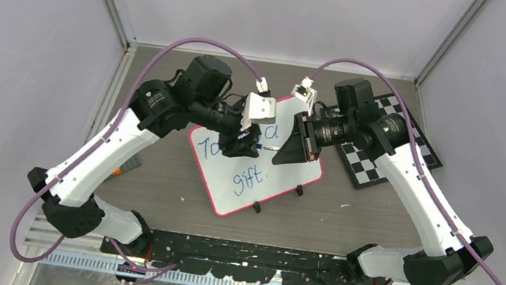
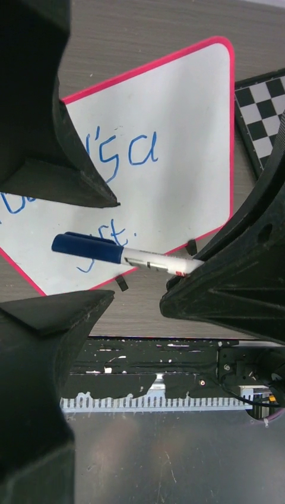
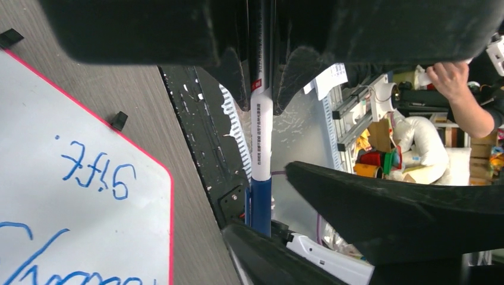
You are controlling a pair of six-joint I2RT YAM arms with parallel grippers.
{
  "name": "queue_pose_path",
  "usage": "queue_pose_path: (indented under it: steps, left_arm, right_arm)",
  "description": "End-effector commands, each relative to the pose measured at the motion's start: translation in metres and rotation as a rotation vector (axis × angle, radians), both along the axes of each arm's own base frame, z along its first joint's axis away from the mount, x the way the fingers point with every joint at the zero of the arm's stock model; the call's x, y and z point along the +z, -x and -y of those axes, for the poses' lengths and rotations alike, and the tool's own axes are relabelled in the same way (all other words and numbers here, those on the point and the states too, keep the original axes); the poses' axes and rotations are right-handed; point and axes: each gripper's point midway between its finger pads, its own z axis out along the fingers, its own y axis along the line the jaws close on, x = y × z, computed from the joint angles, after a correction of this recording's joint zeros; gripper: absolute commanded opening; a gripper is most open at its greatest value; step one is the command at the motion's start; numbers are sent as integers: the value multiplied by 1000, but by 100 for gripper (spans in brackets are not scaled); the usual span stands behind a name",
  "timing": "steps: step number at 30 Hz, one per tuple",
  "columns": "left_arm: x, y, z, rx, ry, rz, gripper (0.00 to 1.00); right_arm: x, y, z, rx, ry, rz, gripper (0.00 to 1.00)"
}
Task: Write a sentence on the whiteboard
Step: Place the whiteboard marker at the center of the board.
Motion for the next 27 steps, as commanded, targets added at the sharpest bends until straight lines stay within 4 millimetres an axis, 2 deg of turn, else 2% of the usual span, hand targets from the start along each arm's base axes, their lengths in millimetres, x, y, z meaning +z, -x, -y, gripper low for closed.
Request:
queue_pose_path:
  steps: [1,5,8,12,16,19,23,25,27]
  left_arm:
    - [0,-5,10,-34,11,52,51]
    - [-12,-9,8,-35,-29,60,43]
    - [-15,-8,10,-37,-30,48,30]
    - [-5,7,25,-89,3,24,14]
    - [11,27,43,-139,51,-16,9]
    - [19,21,49,-110,73,-21,3]
    - [19,6,39,-41,73,-15,0]
    - [17,1,29,-14,72,-17,0]
    - [12,-2,19,10,66,-26,0]
  right_arm:
    - [29,12,-6,55,-82,48,0]
    - [30,15,-6,62,-83,48,0]
    - [30,18,-7,72,-86,46,0]
    - [21,18,-12,83,-68,31,0]
    - [12,18,-16,92,-48,17,0]
    - [13,19,-19,98,-45,23,0]
    - [11,10,-12,49,-2,98,1]
    - [11,4,-7,14,16,122,8]
    - [15,-5,-2,-28,23,148,24]
